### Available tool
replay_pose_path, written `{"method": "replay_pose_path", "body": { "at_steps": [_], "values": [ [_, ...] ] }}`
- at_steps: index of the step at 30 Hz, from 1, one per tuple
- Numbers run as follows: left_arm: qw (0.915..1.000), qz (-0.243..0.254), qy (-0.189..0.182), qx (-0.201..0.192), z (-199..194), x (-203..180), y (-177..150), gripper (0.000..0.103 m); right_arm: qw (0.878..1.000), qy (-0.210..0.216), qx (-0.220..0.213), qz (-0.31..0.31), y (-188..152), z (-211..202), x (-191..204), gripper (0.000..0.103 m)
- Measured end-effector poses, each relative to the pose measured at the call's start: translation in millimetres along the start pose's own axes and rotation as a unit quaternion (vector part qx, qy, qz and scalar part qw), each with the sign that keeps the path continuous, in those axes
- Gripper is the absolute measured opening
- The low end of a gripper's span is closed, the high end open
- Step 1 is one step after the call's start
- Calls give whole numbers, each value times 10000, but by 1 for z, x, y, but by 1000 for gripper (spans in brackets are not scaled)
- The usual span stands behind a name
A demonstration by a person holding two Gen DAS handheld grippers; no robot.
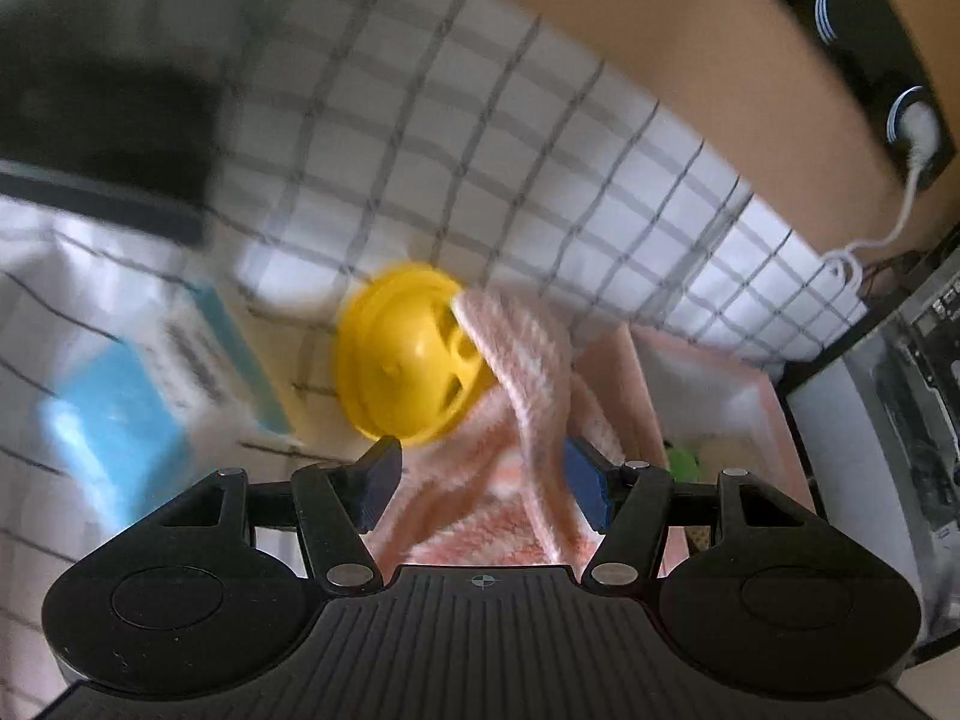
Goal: Organize soft objects
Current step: 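Grasp the striped pink towel with the left tool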
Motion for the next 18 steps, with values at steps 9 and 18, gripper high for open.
{"method": "replay_pose_path", "body": {
  "at_steps": [9,18],
  "values": [
    [9979,543,187,306,56,-28,1,36,9970,-463,395,470,-28,0,-21,83],
    [9906,1260,444,-283,-19,-18,-35,21,9978,-488,290,342,-25,-1,-18,83]
  ]
}}
Point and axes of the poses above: each gripper's, at about its wrist camera, not at the fingertips, and z roughly the way its jaws point, x to its left, y to its top, the point moved 6 cm from there along z, roughly the way its jaws point, and after that the axes turned 11 degrees about z, right-handed, at the moved point
